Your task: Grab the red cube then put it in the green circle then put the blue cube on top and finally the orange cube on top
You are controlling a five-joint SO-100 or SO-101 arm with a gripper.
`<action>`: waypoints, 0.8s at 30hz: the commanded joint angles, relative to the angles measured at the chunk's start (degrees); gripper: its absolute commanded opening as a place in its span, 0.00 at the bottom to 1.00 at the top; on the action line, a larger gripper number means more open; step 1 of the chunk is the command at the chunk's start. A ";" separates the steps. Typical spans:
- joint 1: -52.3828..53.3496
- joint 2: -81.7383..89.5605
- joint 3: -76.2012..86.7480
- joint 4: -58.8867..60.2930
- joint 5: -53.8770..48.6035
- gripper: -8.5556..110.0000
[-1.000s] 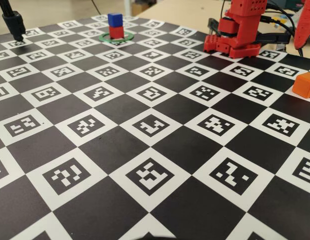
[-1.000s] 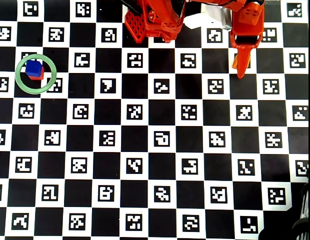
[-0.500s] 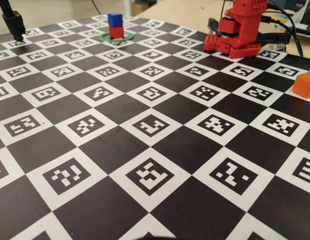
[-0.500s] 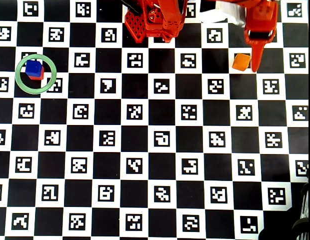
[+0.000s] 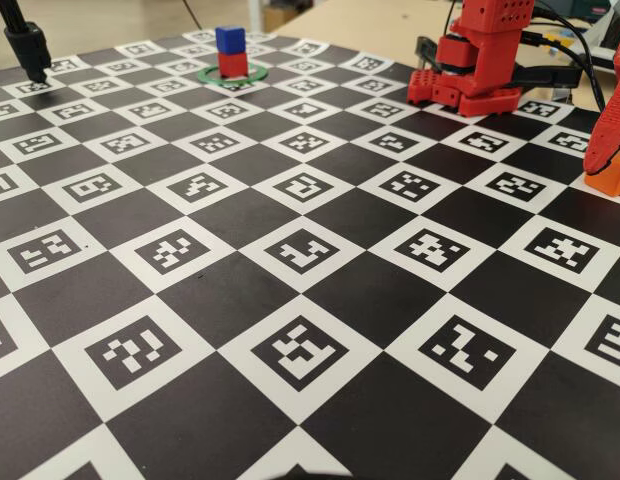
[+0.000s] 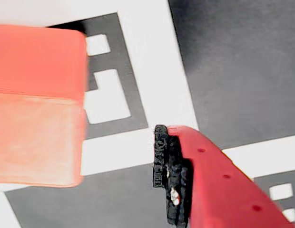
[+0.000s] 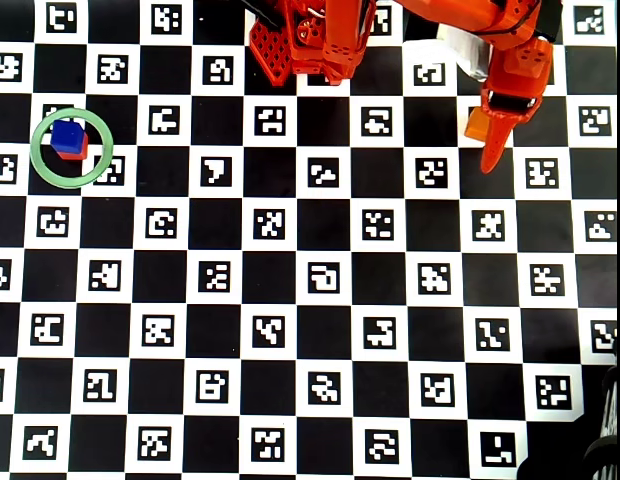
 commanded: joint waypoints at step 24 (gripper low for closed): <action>2.20 -0.79 -3.78 -0.09 -0.79 0.48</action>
